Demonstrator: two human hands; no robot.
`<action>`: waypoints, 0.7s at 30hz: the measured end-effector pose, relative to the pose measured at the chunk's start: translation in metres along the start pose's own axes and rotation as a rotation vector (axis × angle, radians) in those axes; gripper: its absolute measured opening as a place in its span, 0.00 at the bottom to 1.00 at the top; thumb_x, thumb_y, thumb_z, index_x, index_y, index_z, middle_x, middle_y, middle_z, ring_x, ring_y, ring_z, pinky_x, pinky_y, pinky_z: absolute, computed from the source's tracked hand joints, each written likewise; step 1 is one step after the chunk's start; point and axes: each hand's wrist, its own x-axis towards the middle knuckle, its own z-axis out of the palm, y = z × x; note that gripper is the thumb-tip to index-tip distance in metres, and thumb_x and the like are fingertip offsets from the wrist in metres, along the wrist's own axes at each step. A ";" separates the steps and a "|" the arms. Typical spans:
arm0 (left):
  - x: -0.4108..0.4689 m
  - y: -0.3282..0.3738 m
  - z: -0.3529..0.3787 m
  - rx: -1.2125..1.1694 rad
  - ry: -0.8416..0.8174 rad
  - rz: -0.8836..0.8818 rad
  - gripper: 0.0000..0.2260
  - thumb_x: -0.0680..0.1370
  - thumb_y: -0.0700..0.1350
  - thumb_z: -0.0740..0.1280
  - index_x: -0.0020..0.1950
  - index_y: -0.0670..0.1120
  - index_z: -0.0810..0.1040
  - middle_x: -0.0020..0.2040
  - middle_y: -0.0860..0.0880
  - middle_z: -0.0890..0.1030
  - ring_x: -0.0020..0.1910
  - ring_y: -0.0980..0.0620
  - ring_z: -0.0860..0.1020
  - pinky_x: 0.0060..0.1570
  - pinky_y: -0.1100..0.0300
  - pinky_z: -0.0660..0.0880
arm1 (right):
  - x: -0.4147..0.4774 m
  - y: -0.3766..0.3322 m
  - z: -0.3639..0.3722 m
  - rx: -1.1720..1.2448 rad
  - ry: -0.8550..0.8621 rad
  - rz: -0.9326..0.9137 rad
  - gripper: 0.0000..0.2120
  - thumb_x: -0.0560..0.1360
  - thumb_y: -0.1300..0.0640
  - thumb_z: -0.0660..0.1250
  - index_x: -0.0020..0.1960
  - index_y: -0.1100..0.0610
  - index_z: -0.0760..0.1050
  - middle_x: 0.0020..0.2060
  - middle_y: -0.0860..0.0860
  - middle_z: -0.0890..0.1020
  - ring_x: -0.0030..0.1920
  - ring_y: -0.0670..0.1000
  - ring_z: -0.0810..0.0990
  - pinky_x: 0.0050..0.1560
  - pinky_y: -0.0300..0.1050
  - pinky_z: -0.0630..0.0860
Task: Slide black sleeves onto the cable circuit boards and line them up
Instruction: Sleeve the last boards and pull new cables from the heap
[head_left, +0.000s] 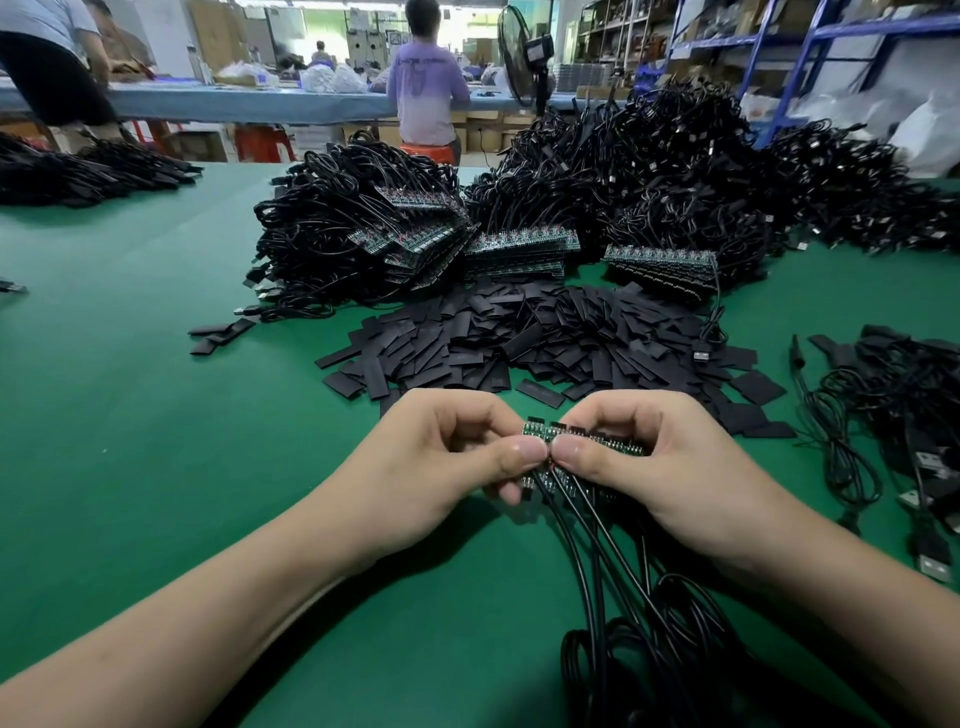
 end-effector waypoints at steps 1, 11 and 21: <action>0.000 0.000 0.000 -0.019 -0.003 -0.004 0.05 0.72 0.45 0.72 0.39 0.44 0.81 0.31 0.50 0.81 0.30 0.56 0.79 0.35 0.68 0.75 | 0.000 0.000 0.000 0.017 -0.003 -0.004 0.08 0.72 0.50 0.73 0.43 0.55 0.84 0.39 0.48 0.86 0.39 0.41 0.81 0.46 0.32 0.74; 0.002 0.002 -0.009 -0.191 0.065 0.037 0.05 0.73 0.51 0.75 0.41 0.50 0.86 0.37 0.49 0.83 0.32 0.57 0.78 0.38 0.67 0.76 | 0.002 -0.002 -0.005 0.202 -0.013 0.030 0.05 0.70 0.51 0.74 0.40 0.52 0.85 0.36 0.47 0.85 0.36 0.42 0.80 0.41 0.31 0.75; 0.002 0.004 -0.012 0.072 0.466 0.229 0.08 0.75 0.52 0.76 0.40 0.50 0.82 0.36 0.50 0.82 0.33 0.55 0.80 0.38 0.56 0.79 | -0.002 -0.002 0.001 -0.593 0.123 -0.098 0.11 0.75 0.40 0.69 0.51 0.43 0.84 0.47 0.36 0.82 0.56 0.38 0.77 0.54 0.30 0.68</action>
